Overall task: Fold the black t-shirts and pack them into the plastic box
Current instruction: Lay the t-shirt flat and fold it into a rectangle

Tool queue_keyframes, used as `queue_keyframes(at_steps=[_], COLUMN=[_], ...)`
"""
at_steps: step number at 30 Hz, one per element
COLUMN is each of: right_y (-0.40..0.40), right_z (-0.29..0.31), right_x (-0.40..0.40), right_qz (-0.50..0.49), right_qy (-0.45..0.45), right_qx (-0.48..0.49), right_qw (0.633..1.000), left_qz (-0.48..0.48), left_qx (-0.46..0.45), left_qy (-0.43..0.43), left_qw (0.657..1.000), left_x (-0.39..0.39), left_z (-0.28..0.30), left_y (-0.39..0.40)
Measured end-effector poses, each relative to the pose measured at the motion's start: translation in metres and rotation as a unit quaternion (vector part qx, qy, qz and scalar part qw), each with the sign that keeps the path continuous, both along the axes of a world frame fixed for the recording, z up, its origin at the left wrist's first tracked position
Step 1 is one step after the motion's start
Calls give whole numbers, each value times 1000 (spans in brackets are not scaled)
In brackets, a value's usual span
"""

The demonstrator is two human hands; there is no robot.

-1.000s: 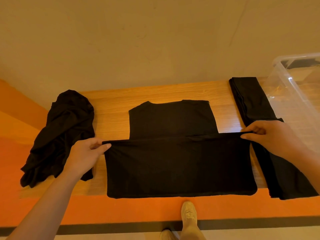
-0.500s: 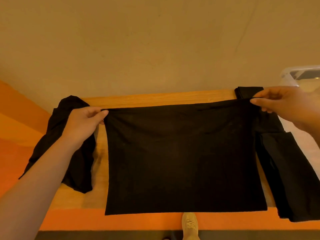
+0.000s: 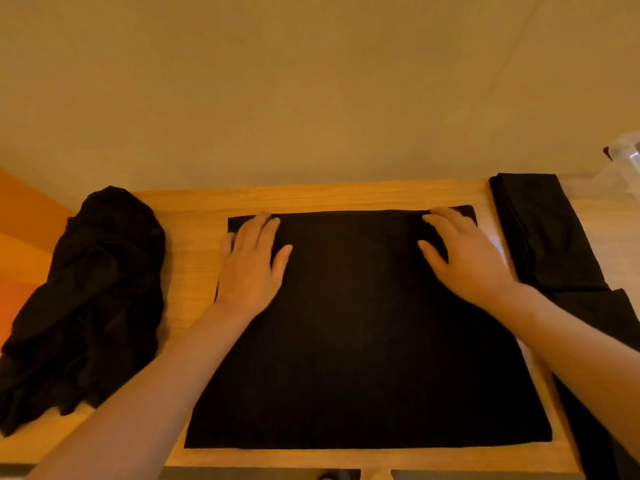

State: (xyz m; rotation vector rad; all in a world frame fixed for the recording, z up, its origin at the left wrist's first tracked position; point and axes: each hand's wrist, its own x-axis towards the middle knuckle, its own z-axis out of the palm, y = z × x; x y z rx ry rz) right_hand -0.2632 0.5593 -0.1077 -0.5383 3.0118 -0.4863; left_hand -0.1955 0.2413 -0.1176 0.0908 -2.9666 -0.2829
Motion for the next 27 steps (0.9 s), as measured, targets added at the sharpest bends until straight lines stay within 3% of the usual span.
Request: queue_keyframes(at_steps=[3,9,15,20,24,27], right_y=[-30,-17,16,3,-13,-13], right_z=[-23,-36,-35,-26,-11,-17], right_x=[14,-1,-13,-2,52,101], right_qz=[50,-19,-57,-53,12,45], right_qy=[-24,-29,-44,-6,24,-6], right_qx=[40,84,100,26,4,33], right_qw=[998,996,992,998,1000,998], left_qz=[-73,-7,35,42,-26,-72], left_qx=[-21,-50,-41,-8,-11,-22], left_qy=[-60,-136,-137,-94,-30,-50], left_qw=[995,989,989,995,999,996], left_x=[-3,-19,-14,-9,31,81], left_z=[-13,-30,-32,-24,-7,-9], left_y=[29,5,-28,-19,13,31])
